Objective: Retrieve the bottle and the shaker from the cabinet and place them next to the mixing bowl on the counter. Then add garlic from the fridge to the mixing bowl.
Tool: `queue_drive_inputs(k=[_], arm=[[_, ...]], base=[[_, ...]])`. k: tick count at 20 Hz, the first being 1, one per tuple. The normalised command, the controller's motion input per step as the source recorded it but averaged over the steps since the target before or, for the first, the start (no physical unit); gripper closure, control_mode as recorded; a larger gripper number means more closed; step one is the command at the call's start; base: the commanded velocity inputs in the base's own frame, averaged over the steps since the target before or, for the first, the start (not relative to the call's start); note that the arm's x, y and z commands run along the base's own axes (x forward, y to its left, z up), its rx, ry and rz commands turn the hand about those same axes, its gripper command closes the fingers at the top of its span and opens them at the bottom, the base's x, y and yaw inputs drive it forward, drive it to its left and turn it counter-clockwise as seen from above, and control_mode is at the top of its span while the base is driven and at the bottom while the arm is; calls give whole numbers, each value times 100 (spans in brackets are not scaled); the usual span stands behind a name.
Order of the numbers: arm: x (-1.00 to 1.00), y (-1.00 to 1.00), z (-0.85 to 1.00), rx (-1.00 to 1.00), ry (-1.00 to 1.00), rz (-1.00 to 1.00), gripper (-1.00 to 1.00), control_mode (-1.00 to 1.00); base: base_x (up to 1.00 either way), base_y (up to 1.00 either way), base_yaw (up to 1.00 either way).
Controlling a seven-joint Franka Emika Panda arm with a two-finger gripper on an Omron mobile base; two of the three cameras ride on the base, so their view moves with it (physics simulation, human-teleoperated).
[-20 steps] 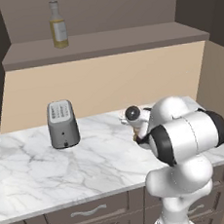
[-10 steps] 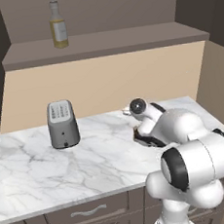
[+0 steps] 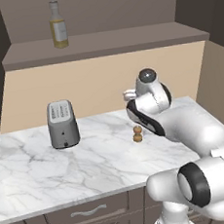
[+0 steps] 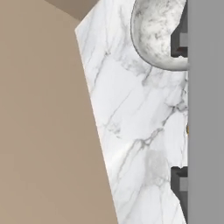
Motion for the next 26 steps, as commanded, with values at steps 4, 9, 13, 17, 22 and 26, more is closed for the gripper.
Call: queue_drive_inputs(k=[4, 9, 13, 17, 22, 26], arm=[[-35, 51, 63, -13, 15, 36, -100, -100], [-34, 62, 36, -17, 5, 44, -100, -100], [-53, 27, 53, -4, -10, 27, -100, -100], [-29, 21, 46, 0, -31, 7, -100, -100], [-4, 24, 52, 0, -32, 0, -100, -100], [0, 19, 59, 1, -34, 0, -100, -100]], base=[[0, 0, 0], [0, 0, 0], [0, 0, 0], [0, 0, 0], [0, 0, 0], [0, 0, 0]])
